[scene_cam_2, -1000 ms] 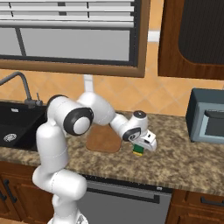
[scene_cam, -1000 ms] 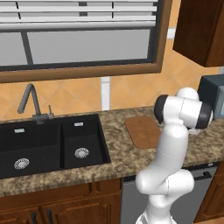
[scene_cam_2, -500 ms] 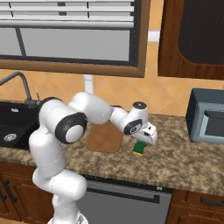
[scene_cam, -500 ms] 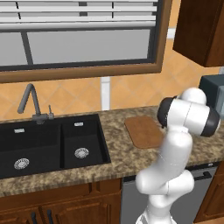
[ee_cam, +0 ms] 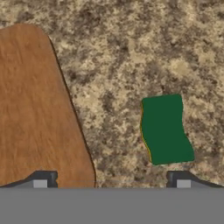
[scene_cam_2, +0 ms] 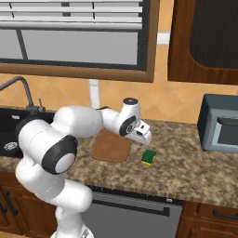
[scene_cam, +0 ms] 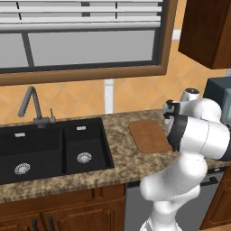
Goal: Pick up the sponge from the counter and clean the cutting board by briefly scrubbing or pressing down on the cutting board. Once finished, release the sponge.
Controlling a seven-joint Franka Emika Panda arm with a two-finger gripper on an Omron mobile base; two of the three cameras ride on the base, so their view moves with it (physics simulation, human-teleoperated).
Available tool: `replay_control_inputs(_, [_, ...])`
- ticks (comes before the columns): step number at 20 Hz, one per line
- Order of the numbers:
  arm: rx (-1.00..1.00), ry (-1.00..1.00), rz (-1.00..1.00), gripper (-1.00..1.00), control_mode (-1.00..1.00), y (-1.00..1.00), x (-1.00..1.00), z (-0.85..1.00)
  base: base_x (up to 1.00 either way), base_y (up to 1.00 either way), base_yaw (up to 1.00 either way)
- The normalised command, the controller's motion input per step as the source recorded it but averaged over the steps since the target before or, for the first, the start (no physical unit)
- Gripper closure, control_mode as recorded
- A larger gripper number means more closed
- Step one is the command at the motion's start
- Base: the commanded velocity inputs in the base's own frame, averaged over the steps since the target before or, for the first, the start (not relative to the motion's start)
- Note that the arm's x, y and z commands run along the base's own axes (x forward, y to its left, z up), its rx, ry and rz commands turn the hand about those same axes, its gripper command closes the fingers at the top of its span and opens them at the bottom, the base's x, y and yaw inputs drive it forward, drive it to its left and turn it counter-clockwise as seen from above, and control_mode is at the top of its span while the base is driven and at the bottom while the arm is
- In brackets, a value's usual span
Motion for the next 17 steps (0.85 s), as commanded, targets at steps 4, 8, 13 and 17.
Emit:
replay_control_inputs(4, [-0.02,-0.02,0.00,-1.00,-1.00,0.76,-0.47,0.51,0.00,0.00,0.00])
replay_control_inputs(8, [-0.02,-0.04,0.00,-1.00,-1.00,0.65,-0.60,0.50,0.00,0.00,0.00])
replay_control_inputs(13, [-0.01,-0.06,0.00,-1.00,-1.00,0.60,-0.43,0.60,0.00,0.00,0.00])
replay_control_inputs(17, [0.00,-0.09,0.04,-1.00,-1.00,0.45,-0.31,0.63,0.00,0.00,0.00])
